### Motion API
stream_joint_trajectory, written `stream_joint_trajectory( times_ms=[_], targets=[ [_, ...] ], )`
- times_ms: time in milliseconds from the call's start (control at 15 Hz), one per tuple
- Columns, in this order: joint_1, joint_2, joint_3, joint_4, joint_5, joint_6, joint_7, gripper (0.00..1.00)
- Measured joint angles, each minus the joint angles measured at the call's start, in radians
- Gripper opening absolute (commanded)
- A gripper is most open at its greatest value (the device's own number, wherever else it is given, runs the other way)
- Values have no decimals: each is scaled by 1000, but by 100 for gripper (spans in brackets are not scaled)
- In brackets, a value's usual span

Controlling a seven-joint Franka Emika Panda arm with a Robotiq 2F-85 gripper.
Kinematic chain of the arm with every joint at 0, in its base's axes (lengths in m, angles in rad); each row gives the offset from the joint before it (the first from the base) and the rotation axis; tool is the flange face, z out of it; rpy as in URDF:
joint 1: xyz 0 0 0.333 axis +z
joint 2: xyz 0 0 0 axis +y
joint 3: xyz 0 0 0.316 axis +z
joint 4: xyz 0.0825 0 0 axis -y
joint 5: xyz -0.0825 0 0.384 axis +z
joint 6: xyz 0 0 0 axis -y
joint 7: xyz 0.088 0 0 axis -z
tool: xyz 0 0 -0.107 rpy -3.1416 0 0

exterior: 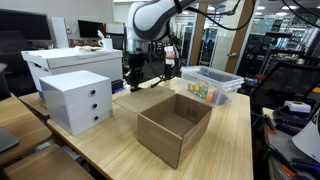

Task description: Close the brown box.

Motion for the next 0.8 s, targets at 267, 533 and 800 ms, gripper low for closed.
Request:
stream_joint_trajectory(
  times_ms=[267,533,800],
  targets=[
    [-1,4,7,6,12,-72,0,2],
    [-2,3,16,62,59,-245,7,2],
    [1,2,21,128,90,-373,35,2]
  ],
)
